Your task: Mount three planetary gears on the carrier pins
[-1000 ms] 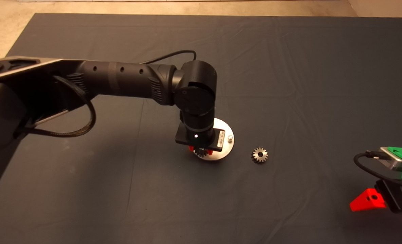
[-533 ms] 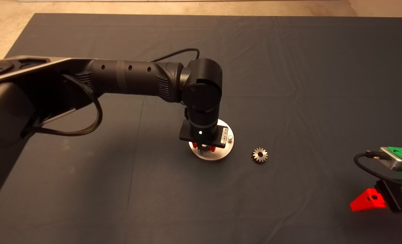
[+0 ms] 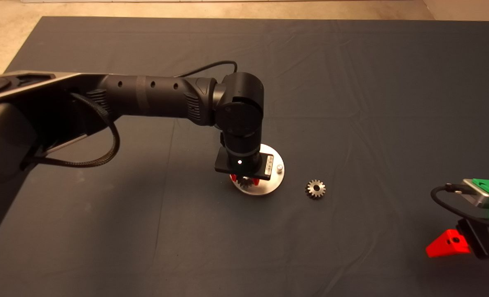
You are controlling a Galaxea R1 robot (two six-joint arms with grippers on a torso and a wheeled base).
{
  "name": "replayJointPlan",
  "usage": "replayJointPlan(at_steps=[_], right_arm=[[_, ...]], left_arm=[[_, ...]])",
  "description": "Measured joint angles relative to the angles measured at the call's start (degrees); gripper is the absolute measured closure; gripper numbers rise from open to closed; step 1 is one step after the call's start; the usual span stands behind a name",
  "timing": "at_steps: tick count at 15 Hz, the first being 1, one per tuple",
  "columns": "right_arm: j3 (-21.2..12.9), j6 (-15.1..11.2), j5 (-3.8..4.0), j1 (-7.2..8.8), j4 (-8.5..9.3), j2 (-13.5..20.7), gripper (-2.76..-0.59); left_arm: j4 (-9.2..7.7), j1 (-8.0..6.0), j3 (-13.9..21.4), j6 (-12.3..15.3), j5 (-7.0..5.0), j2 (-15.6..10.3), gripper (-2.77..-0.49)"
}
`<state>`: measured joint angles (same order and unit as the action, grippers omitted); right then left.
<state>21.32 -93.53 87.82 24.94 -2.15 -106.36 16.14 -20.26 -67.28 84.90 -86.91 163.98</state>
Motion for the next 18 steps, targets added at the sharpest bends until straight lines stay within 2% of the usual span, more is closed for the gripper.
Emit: replayJointPlan(at_steps=[5,8,18], right_arm=[[0.00,0.01,-0.01,0.00,0.00,0.00,-2.75],[0.00,0.00,-0.01,0.00,0.00,0.00,-2.75],[0.00,-0.02,0.00,0.00,0.00,0.02,-2.75]], left_arm=[[0.00,0.00,1.35,0.83,-0.16,-1.79,-0.83],[-0.01,0.01,1.51,0.99,-0.29,-1.85,-0.83],[0.00,0.09,1.18,0.79,-0.57,0.66,-0.83]])
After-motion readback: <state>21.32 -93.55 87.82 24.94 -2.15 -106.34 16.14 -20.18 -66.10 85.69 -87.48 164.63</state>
